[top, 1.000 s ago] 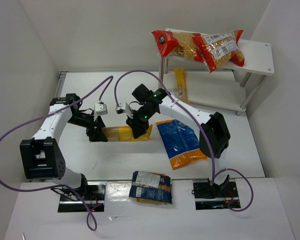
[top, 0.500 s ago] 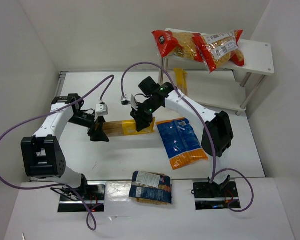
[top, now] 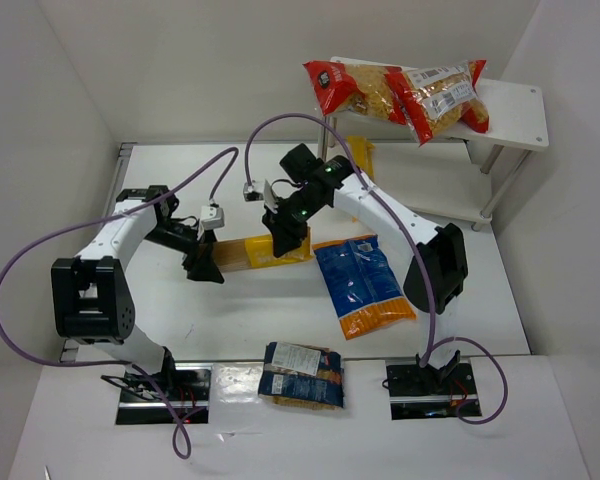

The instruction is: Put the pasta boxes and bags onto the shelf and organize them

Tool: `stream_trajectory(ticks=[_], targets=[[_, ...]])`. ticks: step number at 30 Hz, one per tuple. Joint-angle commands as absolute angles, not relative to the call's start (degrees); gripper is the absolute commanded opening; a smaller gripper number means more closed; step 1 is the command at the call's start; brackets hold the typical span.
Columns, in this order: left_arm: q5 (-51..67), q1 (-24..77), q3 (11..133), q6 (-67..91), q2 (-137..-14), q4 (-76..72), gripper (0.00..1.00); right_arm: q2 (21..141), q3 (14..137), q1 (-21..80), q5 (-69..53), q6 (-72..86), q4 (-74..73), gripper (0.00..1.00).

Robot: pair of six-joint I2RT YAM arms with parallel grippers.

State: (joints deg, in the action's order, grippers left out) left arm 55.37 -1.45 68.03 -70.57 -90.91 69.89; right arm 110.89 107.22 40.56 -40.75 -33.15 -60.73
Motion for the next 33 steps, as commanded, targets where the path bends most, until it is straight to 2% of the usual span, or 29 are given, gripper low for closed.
stream_trajectory(ticks=[1,6,8,12,13,14,21,22,23,24,25,28,33], targets=[[57.66,-0.97,69.78,-70.75,-91.93,69.35,0.86,104.59,113.38,40.25,-51.41,-34.62,-56.34,0.0],[58.97,-0.44,71.01,-70.22,-93.69,69.95,0.86,104.59,113.38,40.25,-52.03,-34.63,-56.95,0.0],[59.5,0.87,71.71,-71.54,-94.3,71.45,0.82,104.59,113.38,40.78,-52.64,-34.63,-56.95,0.0],[59.5,3.6,72.94,-72.59,-96.5,73.9,0.43,104.59,113.38,40.78,-52.65,-34.63,-56.95,0.0],[59.5,4.3,72.95,-73.38,-96.5,73.92,0.16,104.59,113.38,40.78,-53.17,-34.63,-56.95,0.0],[59.5,5.61,73.56,-72.69,-97.11,73.92,0.0,105.11,113.9,41.3,-53.17,-34.63,-56.95,0.0],[63.36,2.92,74.27,-70.84,-92.56,74.44,0.0,105.64,113.91,41.31,-49.68,-33.67,-56.35,0.0],[65.2,1.94,74.27,-70.84,-91.42,74.44,0.0,105.64,113.12,41.31,-48.27,-31.66,-54.77,0.04],[65.82,1.06,74.27,-70.84,-91.41,74.44,0.0,105.04,112.59,41.31,-47.21,-31.64,-54.76,0.15],[65.83,0.53,74.27,-70.84,-90.71,74.44,0.0,105.03,112.59,41.31,-45.46,-31.12,-54.15,0.51],[66.44,-0.26,74.27,-70.84,-90.18,74.44,0.0,105.03,112.59,41.31,-44.57,-29.9,-53.62,0.69],[66.45,-0.26,73.66,-71.45,-89.04,74.44,0.0,103.8,111.36,41.31,-41.32,-27.44,-51.42,1.0],[66.97,-1.49,73.13,-71.46,-87.8,74.44,0.0,102.13,111.36,40.61,-38.14,-24.44,-48.78,1.0]])
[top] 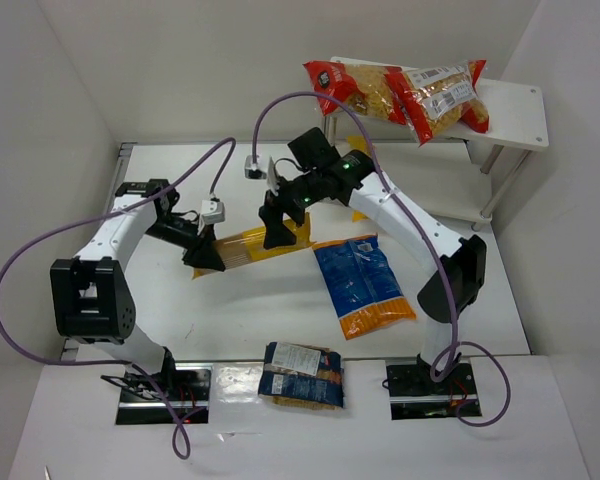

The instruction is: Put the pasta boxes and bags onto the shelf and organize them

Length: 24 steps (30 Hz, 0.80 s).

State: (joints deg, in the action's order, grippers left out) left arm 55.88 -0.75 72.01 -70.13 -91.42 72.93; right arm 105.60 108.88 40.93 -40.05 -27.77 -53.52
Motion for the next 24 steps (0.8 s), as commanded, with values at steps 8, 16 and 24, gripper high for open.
stream_trajectory(ticks=[8,16,24], targets=[[67.5,-3.78,73.13,-70.14,-83.41,74.44,0.0,99.76,111.88,27.33,-49.39,-19.51,-46.14,1.0],[62.67,-3.78,73.65,-62.42,-76.21,68.13,0.0,97.82,110.39,27.33,-50.53,-26.88,-51.58,1.0],[59.07,-3.78,71.1,-59.33,-71.63,66.18,0.0,97.29,110.39,27.33,-54.4,-31.63,-54.32,1.0]])
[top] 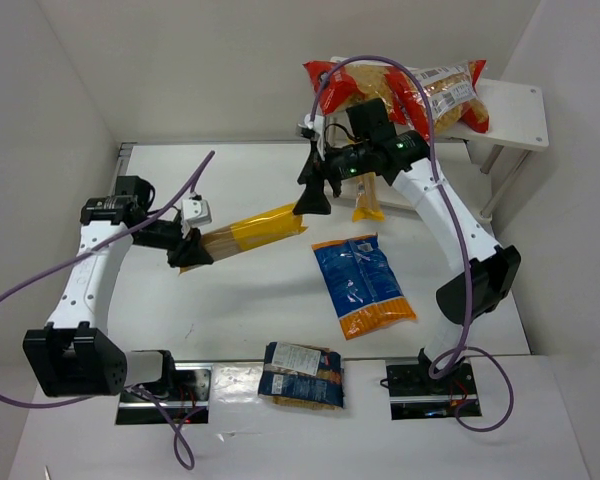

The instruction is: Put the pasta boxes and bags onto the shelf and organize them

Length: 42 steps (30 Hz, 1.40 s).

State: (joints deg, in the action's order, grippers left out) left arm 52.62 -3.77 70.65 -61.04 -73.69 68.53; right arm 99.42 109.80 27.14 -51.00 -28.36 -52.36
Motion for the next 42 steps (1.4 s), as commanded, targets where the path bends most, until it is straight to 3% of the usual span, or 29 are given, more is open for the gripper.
stream_trajectory(ticks=[1,25,32,42], targets=[[59.06,-3.17,71.1,-59.33,-70.93,66.7,0.0,97.29,110.39,27.33,-54.4,-33.03,-54.93,1.0],[61.25,-4.22,72.6,-57.57,-68.12,67.24,0.0,102.57,102.39,27.86,-68.64,-43.95,-56.87,1.0],[62.49,-4.83,72.6,-57.57,-68.64,66.71,0.0,102.57,98.17,28.48,-75.14,-33.05,-44.67,1.0],[65.39,-5.98,73.21,-56.16,-69.7,66.01,0.0,105.64,103.18,30.94,-73.84,-31.38,-43.77,0.96]])
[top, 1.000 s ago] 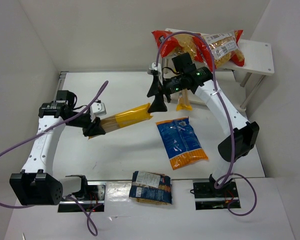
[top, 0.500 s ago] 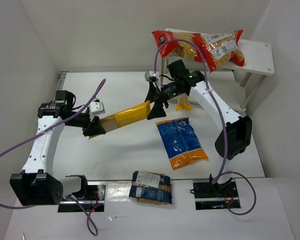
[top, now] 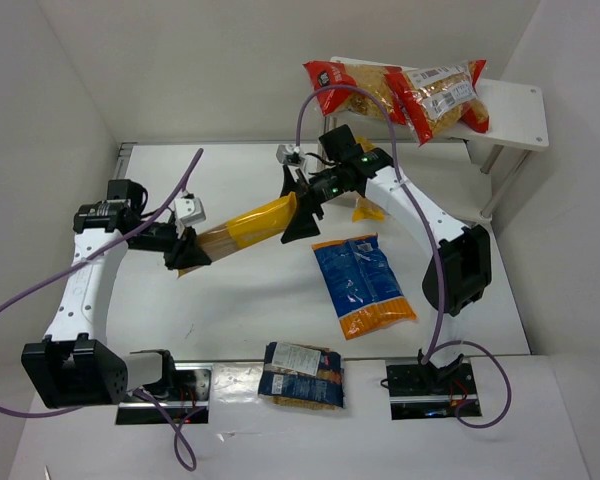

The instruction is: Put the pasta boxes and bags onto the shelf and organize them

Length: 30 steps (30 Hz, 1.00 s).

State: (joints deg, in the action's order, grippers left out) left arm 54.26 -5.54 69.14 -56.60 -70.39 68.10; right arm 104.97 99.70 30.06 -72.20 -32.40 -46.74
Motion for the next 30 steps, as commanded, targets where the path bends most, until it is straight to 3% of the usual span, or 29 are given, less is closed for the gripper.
stream_trajectory(ticks=[1,18,30], targets=[[65.39,-5.98,73.21,-56.16,-69.7,66.01,0.0,106.25,103.97,31.55,-73.83,-31.38,-43.77,0.96],[66.45,-5.98,73.74,-56.69,-70.22,66.53,0.0,107.93,107.49,33.66,-71.28,-30.32,-44.82,0.87],[66.97,-5.98,74.79,-56.69,-70.22,67.06,0.0,108.46,107.49,33.66,-70.75,-30.32,-44.82,0.7]])
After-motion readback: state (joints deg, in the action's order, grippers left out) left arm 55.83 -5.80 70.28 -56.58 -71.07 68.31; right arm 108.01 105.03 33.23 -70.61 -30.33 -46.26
